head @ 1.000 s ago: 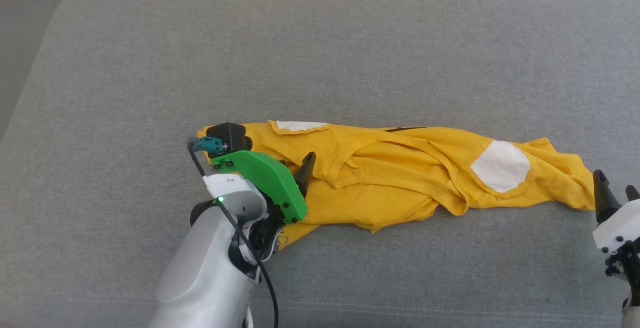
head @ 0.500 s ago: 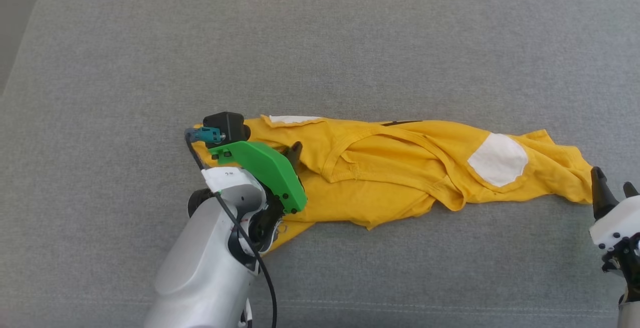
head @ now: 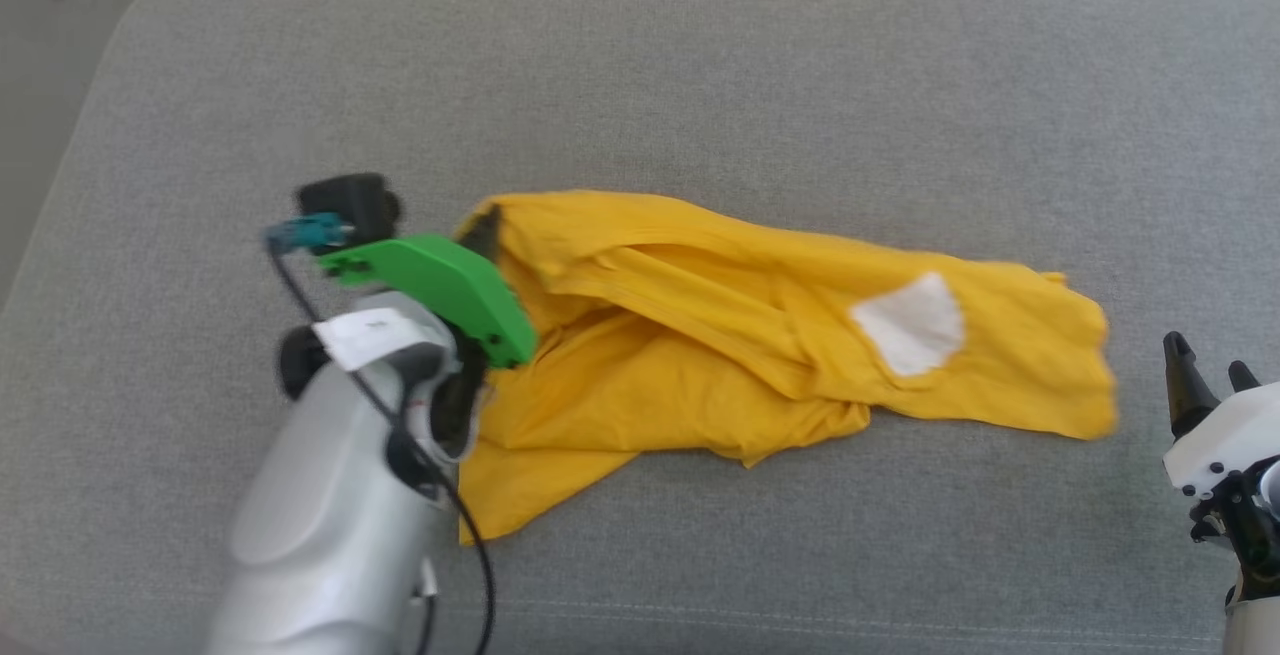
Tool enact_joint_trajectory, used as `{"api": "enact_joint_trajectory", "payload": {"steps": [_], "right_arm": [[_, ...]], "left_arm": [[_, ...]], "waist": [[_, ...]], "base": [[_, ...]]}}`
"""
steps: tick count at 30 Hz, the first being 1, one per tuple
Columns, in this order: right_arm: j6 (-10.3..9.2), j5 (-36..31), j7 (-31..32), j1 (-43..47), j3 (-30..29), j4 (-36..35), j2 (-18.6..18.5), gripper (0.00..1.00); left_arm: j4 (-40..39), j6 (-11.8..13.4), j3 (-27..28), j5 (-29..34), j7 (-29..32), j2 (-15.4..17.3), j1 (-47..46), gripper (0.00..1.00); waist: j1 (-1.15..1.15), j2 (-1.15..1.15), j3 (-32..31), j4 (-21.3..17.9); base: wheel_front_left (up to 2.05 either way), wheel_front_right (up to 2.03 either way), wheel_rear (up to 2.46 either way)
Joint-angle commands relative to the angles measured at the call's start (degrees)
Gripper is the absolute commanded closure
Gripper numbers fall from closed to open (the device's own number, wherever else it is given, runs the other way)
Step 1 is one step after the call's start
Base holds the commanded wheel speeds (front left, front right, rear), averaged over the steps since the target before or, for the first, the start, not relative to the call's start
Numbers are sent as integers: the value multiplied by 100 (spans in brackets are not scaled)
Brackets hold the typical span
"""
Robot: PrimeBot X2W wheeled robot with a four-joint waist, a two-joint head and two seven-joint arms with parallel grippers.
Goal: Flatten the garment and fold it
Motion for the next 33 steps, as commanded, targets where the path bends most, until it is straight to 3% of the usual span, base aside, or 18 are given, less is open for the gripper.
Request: {"api": "enact_joint_trajectory", "payload": {"steps": [1,5,9,17,18,19,20,25,33], "right_arm": [[-9,-28,-43,-2,18,15,-1,0],[-9,-32,-51,54,14,27,-1,0],[-9,-48,-30,140,17,45,-1,0],[-9,-11,34,188,336,104,-1,0],[-9,-5,34,183,368,105,-1,0],[-9,3,31,178,412,110,-1,0],[-9,17,28,170,461,121,-1,0],[-9,41,-2,145,644,163,-1,0],[-9,5,-20,87,812,120,-1,0]], "left_arm": [[-96,131,108,111,-59,168,-14,100],[-363,529,279,243,21,482,395,100],[-503,807,314,196,252,592,1062,100],[-287,768,325,-166,345,401,1775,100],[-294,743,348,-189,289,379,1766,83],[-317,700,371,-206,213,366,1744,5],[-351,681,412,-214,124,362,1725,0],[-602,498,505,9,-486,559,1715,0],[-940,221,526,955,-2414,965,1944,0]], "waist": [[0,0,-23,0],[0,0,-60,20],[0,0,-94,95],[0,0,-135,227],[0,0,-134,240],[0,0,-142,252],[0,0,-151,255],[0,0,-178,225],[0,0,-183,222]], "base": [[0,0,0],[0,0,0],[0,0,0],[0,0,0],[0,0,0],[0,0,0],[0,0,0],[0,0,0],[0,0,0]]}}
